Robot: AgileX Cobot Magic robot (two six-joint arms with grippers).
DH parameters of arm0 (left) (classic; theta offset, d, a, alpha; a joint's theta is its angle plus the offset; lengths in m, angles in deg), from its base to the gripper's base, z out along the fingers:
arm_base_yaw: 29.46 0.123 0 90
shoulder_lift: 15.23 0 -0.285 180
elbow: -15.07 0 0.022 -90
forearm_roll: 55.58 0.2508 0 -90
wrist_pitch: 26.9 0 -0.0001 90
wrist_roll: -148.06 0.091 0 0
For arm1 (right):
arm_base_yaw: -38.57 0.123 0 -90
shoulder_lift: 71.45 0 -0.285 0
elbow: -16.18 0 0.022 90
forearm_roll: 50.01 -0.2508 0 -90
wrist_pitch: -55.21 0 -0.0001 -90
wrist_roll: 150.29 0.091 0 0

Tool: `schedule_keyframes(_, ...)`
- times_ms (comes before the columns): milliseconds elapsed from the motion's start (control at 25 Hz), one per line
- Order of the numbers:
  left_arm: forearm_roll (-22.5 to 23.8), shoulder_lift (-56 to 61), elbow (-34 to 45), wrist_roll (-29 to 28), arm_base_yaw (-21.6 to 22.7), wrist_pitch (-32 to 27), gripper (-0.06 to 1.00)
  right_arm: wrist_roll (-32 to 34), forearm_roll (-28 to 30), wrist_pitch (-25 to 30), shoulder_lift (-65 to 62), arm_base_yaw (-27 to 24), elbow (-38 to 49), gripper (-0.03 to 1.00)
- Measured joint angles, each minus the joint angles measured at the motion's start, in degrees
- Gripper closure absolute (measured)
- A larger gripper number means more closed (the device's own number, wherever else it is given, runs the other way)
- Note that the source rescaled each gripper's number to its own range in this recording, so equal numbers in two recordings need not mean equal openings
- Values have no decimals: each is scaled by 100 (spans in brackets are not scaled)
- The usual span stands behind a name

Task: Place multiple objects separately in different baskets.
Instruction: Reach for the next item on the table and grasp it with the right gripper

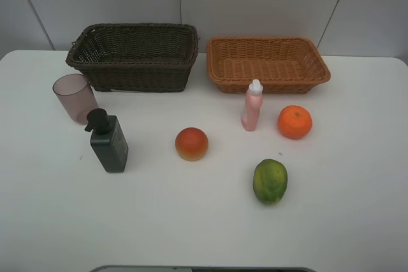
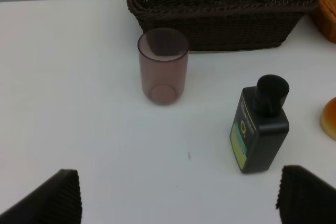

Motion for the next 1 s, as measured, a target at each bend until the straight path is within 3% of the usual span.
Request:
schedule_keyframes(560,0,0,0,0,0,0,-2,5,0,0,128,15,0,11)
schedule_keyframes(720,0,0,0,0,0,0,-2,5,0,5,921,15,-70,11)
schedule_keyframes(1000,0,0,0,0,0,0,-2,5,0,-11,2928,15,-939,11)
